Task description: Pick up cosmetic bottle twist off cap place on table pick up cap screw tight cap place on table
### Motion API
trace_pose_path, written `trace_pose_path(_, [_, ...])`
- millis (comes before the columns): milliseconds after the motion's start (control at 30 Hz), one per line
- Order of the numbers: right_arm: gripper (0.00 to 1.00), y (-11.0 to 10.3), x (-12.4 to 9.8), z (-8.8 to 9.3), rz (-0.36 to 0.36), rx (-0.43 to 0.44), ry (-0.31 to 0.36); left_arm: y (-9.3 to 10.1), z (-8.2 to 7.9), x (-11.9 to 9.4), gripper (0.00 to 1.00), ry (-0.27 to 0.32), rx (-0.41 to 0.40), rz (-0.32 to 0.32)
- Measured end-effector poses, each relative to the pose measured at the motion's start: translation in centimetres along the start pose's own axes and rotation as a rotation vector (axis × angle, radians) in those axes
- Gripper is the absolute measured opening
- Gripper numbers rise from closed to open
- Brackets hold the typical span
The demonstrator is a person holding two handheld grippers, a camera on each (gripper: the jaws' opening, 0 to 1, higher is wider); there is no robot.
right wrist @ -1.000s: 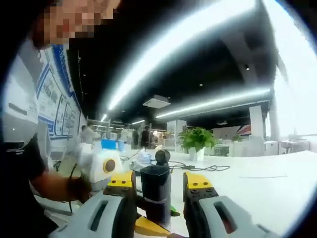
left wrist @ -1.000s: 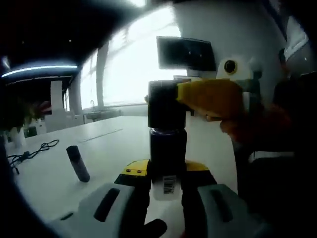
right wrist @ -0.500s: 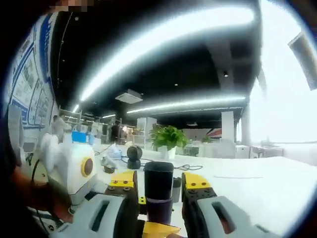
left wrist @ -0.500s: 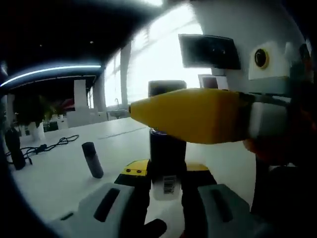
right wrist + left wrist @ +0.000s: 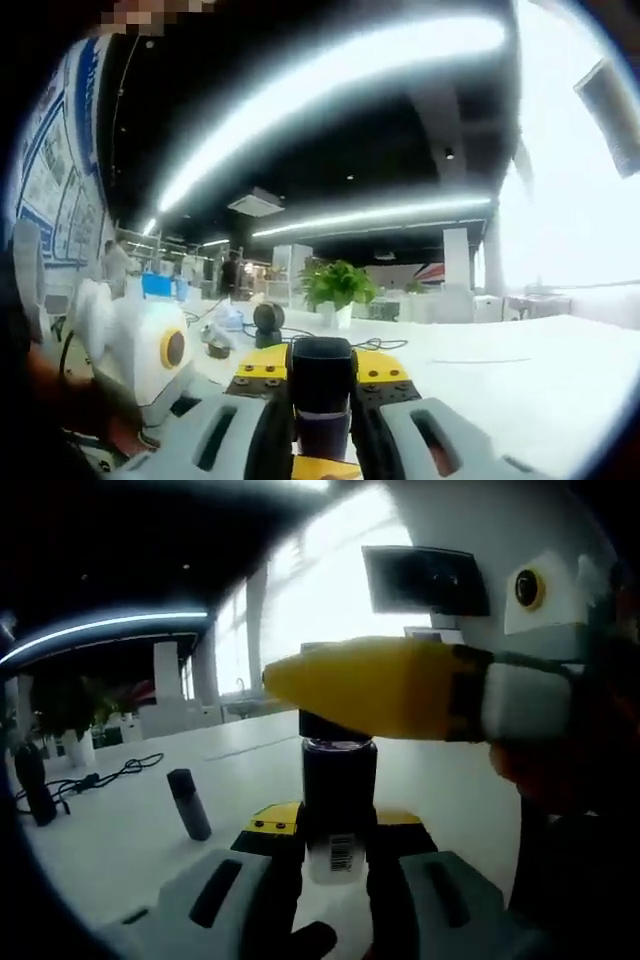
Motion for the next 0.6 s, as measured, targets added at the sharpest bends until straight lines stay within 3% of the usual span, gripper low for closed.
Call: trace_pose_path(600, [0.15,-0.7,-1.0,0.7,-0.146,0.025,-0.092,1.9,0.1,-0.8,0.14,0.013,-0.012,0.168])
Point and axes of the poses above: the point that each gripper's makers call its tool centre point, and the gripper's own axes: x roughly forward along the fingers, y roughly to its right, z roughly out of its underside, the point moved 1 cm from there along -x, roughly backward along the fingers, and after that the axes turned 13 degrees about x, right-handed, at the moved point
